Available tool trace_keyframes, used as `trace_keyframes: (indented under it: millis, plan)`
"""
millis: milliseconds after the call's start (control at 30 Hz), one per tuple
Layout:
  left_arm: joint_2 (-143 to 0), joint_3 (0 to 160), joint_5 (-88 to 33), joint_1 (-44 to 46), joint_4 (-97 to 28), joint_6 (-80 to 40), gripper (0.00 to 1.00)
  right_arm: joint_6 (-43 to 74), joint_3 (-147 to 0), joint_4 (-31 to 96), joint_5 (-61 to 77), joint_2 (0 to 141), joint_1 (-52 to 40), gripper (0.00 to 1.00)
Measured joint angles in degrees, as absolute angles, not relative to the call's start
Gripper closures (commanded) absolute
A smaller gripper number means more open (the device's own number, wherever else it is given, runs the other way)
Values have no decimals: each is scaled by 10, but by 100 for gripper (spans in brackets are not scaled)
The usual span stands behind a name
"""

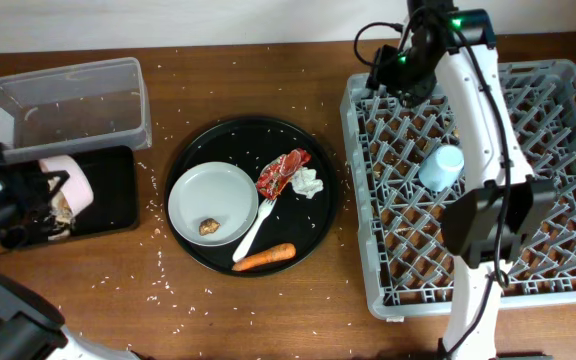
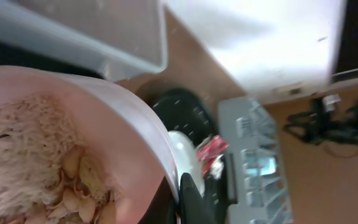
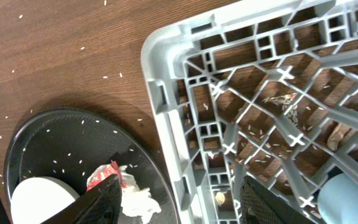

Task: Sort waste into correct bins and load items into the dishwasher rack
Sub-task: 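Carry the pink bowl left and tip rice onto the black tray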

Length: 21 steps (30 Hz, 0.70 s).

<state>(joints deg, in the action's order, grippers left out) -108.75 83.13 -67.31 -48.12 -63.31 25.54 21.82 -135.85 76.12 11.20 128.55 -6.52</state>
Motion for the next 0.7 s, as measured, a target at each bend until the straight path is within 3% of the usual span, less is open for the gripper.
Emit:
trace_keyframes:
  millis: [200,700]
  plan:
    - [-1089,831,-798,-513,-633,256,100,218,-1359,761,106,1286,-73,40]
    - [-1089,830,-881,-531,-626,209,100,218,-1359,761,106,1286,-73,40]
